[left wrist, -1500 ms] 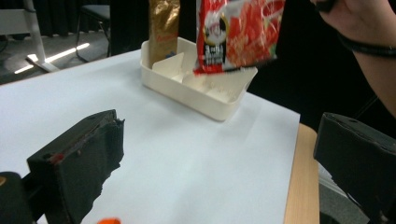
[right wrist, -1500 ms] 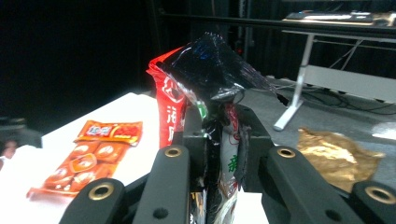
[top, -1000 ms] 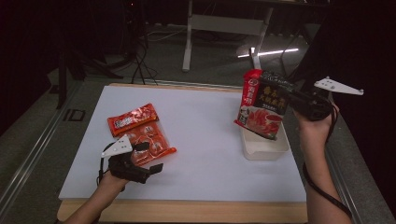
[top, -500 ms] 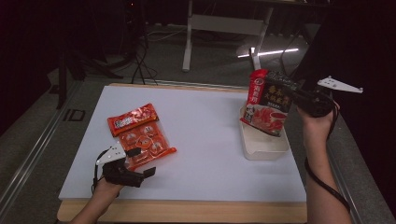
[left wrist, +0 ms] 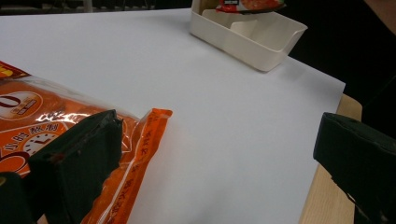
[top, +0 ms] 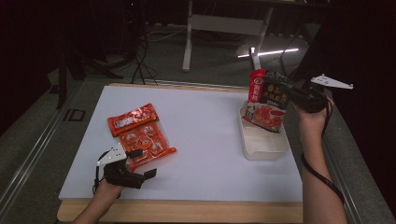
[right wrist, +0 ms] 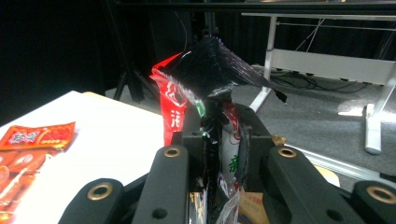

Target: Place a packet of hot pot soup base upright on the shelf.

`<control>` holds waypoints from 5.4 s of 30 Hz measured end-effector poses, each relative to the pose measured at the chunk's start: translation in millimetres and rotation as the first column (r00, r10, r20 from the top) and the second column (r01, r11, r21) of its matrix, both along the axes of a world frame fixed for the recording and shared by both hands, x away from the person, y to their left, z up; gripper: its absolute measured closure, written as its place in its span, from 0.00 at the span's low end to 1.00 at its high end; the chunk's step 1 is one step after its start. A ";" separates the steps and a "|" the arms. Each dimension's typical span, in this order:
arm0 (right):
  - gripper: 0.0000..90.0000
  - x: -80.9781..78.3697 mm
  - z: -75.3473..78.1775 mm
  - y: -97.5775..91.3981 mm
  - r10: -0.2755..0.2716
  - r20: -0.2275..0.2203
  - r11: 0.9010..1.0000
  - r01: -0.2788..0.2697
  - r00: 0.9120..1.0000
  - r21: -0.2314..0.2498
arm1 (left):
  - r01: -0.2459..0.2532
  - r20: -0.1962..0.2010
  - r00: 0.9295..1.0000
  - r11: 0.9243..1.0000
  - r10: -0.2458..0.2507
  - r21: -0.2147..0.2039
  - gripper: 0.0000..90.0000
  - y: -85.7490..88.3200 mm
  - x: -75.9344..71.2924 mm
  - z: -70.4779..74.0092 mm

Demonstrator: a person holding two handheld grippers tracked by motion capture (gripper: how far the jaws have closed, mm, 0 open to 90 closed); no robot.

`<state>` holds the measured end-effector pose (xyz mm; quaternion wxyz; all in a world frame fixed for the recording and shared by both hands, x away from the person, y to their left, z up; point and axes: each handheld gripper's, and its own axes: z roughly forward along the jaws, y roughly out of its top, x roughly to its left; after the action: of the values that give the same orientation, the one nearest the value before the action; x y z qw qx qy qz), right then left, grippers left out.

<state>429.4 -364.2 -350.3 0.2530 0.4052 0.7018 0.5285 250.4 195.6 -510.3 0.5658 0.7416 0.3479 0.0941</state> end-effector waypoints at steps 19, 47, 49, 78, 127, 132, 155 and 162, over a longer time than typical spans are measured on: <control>0.83 31.5 -29.8 3.7 0.123 -0.046 0.992 -0.124 0.991 -0.020 | 0.014 -0.016 1.000 0.999 -0.015 -0.034 0.01 3.7 2.3 -4.0; 0.78 21.4 -69.5 -17.3 0.141 -0.074 0.990 -0.140 0.987 0.015 | 0.002 -0.034 0.999 0.999 -0.004 -0.045 0.01 6.6 3.9 -6.6; 0.78 18.3 -76.3 -26.0 0.127 -0.074 0.991 -0.123 0.989 0.056 | 0.001 -0.034 0.999 0.999 -0.002 -0.042 0.01 6.6 4.2 -6.6; 0.15 -64.6 -24.3 -8.4 0.060 0.052 0.996 -0.063 0.997 0.061 | -0.036 0.003 0.999 0.999 0.036 0.006 0.01 5.6 3.7 -4.5; 0.15 -161.5 -57.6 90.4 0.346 -0.004 0.938 -0.346 0.938 0.020 | -0.387 -0.080 0.892 0.843 0.446 0.374 0.92 63.9 66.3 -10.7; 0.15 -164.2 -58.1 90.3 0.346 0.001 0.938 -0.346 0.938 0.014 | -0.403 -0.095 0.872 0.816 0.479 0.414 1.00 67.8 80.3 -18.4; 0.15 -161.4 -65.7 98.4 0.360 -0.020 0.932 -0.360 0.933 -0.025 | -0.387 -0.146 0.852 0.792 0.503 0.473 1.00 72.0 112.5 -31.5; 0.15 -162.1 -64.4 99.7 0.364 -0.017 0.931 -0.365 0.931 -0.024 | -0.369 -0.160 0.858 0.803 0.488 0.468 1.00 71.3 116.0 -32.1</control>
<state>267.3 -264.6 -414.7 0.1516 0.2678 0.7733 0.5543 366.4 266.9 -542.4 0.3020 0.7523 0.5536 0.1905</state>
